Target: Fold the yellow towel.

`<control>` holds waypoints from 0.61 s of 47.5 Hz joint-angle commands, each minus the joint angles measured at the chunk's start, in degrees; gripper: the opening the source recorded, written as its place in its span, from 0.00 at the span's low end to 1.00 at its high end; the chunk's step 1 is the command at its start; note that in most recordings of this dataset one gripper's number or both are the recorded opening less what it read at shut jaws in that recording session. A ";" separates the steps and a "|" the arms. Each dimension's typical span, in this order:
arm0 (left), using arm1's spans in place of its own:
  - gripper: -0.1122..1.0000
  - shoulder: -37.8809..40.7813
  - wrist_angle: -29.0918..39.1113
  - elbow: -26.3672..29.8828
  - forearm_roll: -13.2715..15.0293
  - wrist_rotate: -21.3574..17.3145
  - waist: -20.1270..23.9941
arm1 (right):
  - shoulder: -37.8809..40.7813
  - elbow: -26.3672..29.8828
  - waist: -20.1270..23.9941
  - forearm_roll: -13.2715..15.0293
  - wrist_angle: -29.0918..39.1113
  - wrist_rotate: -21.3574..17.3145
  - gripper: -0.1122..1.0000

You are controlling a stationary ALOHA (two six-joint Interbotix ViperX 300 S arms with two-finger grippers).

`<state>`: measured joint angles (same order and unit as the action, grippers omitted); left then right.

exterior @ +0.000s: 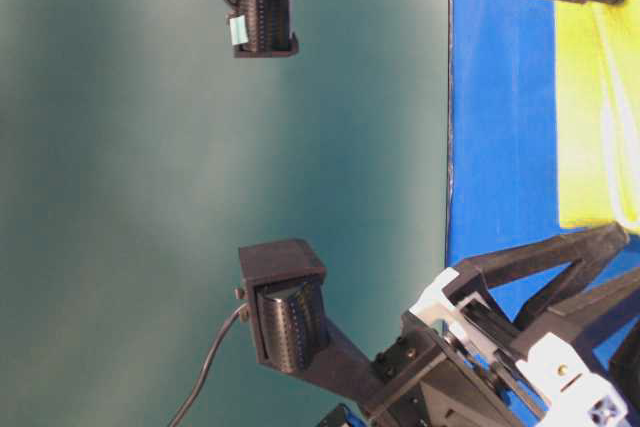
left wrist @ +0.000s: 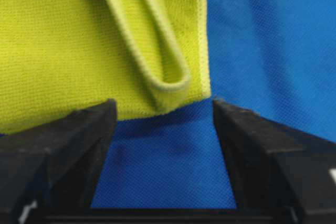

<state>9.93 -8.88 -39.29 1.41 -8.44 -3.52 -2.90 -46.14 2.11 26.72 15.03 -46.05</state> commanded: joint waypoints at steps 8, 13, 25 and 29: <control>0.64 -6.06 1.32 0.53 0.00 0.00 -0.18 | -5.45 3.25 2.90 0.00 4.92 0.09 0.62; 0.60 -10.63 4.83 0.09 0.00 0.00 -0.62 | -9.23 5.01 5.45 0.00 9.32 0.09 0.61; 0.58 -23.20 8.88 -3.16 0.00 0.00 -1.05 | -19.95 5.98 7.73 2.46 17.14 0.88 0.61; 0.58 -28.21 9.14 -5.10 0.00 0.00 -1.05 | -23.64 4.83 7.65 5.10 18.02 0.88 0.61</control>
<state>-13.45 0.26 -43.86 1.41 -8.44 -4.39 -23.12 -41.40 9.76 30.06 32.52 -45.26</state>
